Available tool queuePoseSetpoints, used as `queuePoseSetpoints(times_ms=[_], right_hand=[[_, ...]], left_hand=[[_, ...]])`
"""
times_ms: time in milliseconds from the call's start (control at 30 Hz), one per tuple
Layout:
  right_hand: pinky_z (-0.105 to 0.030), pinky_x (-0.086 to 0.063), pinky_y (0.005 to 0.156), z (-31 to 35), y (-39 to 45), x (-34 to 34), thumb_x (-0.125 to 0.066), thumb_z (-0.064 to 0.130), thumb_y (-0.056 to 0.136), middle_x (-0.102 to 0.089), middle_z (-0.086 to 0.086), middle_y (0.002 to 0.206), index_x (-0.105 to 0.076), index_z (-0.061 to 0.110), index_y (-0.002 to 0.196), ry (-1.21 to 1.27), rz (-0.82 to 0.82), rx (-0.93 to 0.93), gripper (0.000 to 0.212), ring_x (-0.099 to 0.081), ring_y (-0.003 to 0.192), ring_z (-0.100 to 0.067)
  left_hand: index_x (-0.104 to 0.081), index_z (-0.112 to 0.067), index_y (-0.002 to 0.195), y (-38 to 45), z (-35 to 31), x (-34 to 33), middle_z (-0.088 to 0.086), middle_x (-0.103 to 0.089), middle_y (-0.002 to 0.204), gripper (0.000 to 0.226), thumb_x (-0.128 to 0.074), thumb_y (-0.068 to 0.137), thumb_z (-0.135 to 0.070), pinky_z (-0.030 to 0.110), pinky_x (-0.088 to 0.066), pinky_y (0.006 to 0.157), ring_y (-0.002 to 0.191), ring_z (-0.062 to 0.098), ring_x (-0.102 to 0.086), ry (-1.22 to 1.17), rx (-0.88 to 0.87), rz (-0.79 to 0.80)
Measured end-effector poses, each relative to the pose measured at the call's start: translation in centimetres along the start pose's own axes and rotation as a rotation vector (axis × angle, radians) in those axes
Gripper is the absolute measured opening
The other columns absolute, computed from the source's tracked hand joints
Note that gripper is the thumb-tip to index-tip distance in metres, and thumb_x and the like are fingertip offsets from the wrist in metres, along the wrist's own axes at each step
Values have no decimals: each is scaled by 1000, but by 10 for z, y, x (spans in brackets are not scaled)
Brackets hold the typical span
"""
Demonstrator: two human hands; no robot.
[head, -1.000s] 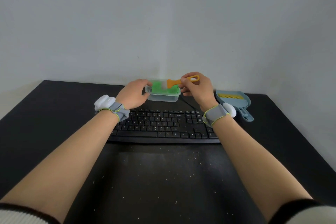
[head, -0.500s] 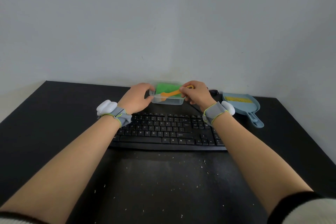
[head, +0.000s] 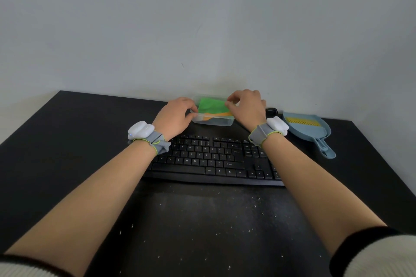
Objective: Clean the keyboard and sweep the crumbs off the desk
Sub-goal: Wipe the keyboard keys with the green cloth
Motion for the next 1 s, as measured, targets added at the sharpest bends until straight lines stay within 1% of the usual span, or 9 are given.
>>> queuePoseSetpoints(times_ms=[233,367,533,600,667,767,833,900,1000], right_hand=[[-42,-30,96,14,16,-25,-63,43,90,-64,3,117,-70,29,113,-53,131,107,28,-37,127,-24],[-41,-28,94,17,24,-34,-66,49,84,-64,-2,113,-69,33,114,-124,188,97,34,-35,125,-25],[-43,-25,102,21,26,-33,-66,43,86,-64,-6,108,-72,28,107,-203,143,116,27,-37,123,-29],[-42,-21,108,22,25,-33,-66,39,87,-66,-4,109,-71,25,107,-149,79,127,25,-38,124,-29],[-41,-24,109,22,25,-27,-65,34,89,-67,-4,109,-69,20,108,-59,19,146,24,-41,123,-29],[-43,-39,100,22,18,-14,-65,23,89,-66,-5,109,-64,15,110,118,-25,194,23,-46,119,-29],[-39,-44,93,23,10,-3,-65,19,88,-65,-5,108,-59,15,109,249,-43,218,22,-49,114,-26],[-28,-40,85,26,-3,9,-66,16,88,-64,-1,107,-56,14,108,346,-50,241,22,-53,109,-21],[-22,-41,82,30,-25,20,-69,15,88,-63,5,103,-55,14,106,490,-18,235,22,-59,103,-15]], left_hand=[[-73,-17,96,2,1,-1,2,-67,117,13,-65,92,-25,41,-49,89,106,25,-61,-30,49,-52],[-74,-19,95,4,-1,0,0,-68,116,12,-65,92,-27,39,-49,88,106,23,-61,-22,72,-56],[-72,-22,92,6,-1,0,-5,-63,117,13,-65,91,-32,35,-48,81,106,20,-59,-16,100,-66],[-71,-22,91,5,-1,0,-7,-61,117,14,-65,91,-34,32,-43,77,104,19,-59,9,115,-72],[-71,-22,92,5,-3,-1,-7,-59,118,15,-64,92,-35,31,-41,76,104,20,-59,24,125,-81],[-70,-22,100,6,-5,-3,-4,-58,122,18,-64,92,-37,32,-41,78,107,21,-58,24,138,-55],[-65,-22,115,5,-7,-1,-2,-57,124,32,-66,90,-41,35,-46,88,113,21,-56,-11,150,-42],[-57,-18,126,1,-13,5,-2,-58,127,49,-70,87,-44,36,-45,98,117,16,-55,-131,143,-62],[-55,-16,129,-9,-27,15,-8,-60,122,54,-76,85,-38,23,-41,98,113,5,-56,-398,120,-91]])
Point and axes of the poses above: each hand's wrist, its own y-axis towards the middle knuckle, its own x-axis out of the back of the hand, z = x × y, the point moved 4 cm from there along y, towards the middle knuckle
